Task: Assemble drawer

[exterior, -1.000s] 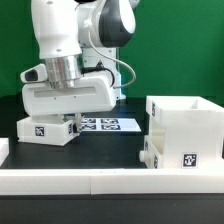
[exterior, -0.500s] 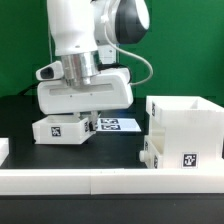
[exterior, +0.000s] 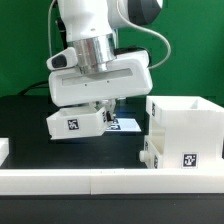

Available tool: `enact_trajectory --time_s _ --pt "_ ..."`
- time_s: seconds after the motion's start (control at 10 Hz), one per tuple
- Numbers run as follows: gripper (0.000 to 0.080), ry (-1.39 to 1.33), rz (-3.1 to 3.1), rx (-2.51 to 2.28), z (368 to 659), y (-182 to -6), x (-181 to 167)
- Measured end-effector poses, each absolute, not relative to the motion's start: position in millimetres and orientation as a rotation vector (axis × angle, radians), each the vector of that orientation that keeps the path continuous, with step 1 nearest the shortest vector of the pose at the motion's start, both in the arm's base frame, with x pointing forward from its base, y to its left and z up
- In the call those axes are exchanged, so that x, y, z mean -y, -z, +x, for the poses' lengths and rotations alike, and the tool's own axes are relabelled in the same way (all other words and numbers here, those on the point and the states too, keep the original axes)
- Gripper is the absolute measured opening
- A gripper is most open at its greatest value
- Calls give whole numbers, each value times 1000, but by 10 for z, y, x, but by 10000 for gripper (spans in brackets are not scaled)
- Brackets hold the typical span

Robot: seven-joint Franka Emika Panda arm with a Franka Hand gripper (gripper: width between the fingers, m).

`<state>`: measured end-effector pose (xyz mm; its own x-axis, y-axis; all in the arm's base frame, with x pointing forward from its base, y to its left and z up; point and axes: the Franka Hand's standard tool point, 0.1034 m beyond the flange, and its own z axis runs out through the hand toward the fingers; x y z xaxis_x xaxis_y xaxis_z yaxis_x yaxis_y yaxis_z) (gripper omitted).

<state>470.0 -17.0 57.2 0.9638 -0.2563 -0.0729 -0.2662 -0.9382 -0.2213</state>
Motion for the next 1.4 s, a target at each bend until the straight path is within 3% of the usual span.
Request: enact_trajectory --time_s 0.2,1.4 --pt "44 -59 -2889 -352 4694 -558 170" --pt "44 46 -2520 1580 4970 -563 343"
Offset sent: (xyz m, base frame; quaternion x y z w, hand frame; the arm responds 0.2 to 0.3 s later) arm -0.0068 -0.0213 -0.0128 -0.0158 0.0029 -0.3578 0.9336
